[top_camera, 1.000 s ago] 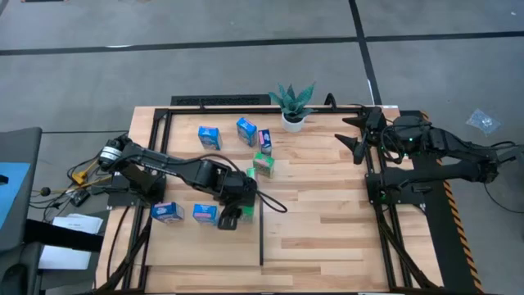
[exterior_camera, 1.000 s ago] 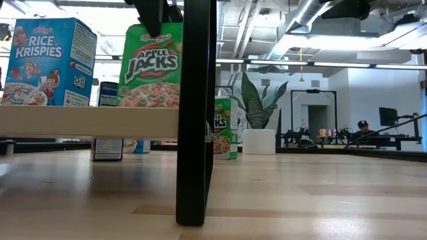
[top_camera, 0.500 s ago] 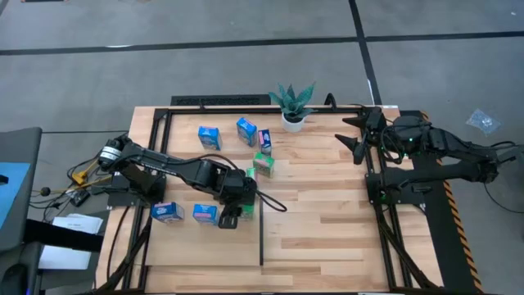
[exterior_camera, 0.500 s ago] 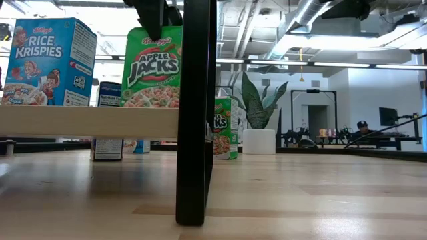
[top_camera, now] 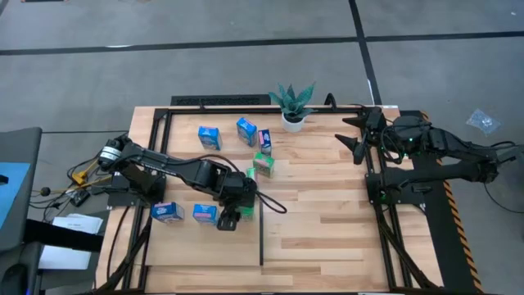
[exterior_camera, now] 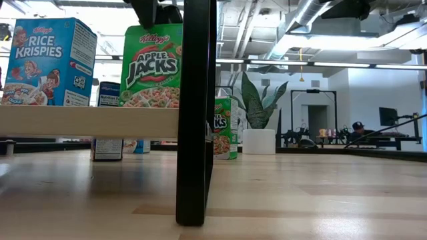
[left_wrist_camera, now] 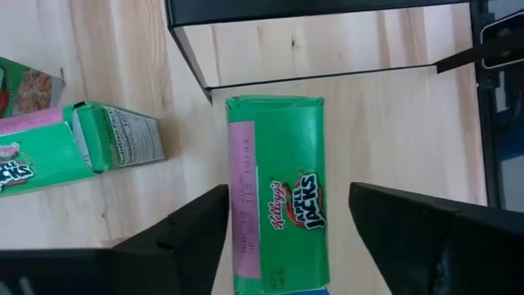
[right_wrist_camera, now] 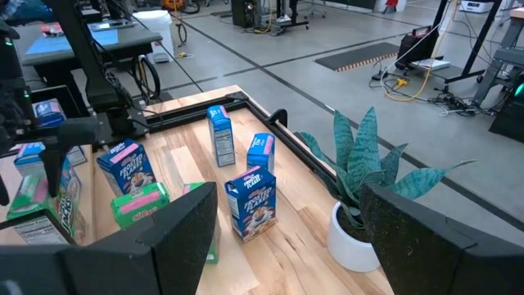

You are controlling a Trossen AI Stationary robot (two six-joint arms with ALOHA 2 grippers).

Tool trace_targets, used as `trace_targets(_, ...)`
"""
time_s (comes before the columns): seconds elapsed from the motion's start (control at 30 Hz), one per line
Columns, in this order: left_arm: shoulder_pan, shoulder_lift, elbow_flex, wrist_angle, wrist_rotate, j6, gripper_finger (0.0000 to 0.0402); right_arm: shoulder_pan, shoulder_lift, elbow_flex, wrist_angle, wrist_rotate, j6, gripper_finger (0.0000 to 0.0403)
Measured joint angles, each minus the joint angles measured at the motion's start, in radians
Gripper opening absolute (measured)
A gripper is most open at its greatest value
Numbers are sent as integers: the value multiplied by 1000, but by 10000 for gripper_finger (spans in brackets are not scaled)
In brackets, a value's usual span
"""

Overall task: Stack cereal on shelf
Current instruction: Put the left green cereal box on the shelf, then put the top blue cereal box on the shelf aligned with the other blue cereal box

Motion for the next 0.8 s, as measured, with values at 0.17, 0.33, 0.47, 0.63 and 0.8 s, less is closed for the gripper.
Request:
trace_targets(0.17, 3, -1, 32, -36, 30, -30, 257, 0, 0, 0, 0, 0, 0, 322)
trace_targets(0.33, 5, -1, 104, -135, -6, -30, 259, 0, 0, 0, 0, 0, -1, 322)
trace_targets(0.47, 6, -2, 155, -208, -41, -26, 259, 0, 0, 0, 0, 0, -1, 322)
trace_targets(0.63, 20, -2, 239, -304, -84, -32, 259, 0, 0, 0, 0, 0, -1, 322)
trace_targets(0.8, 80, -31, 318, -447, -138, 7, 259, 0, 0, 0, 0, 0, 0, 322)
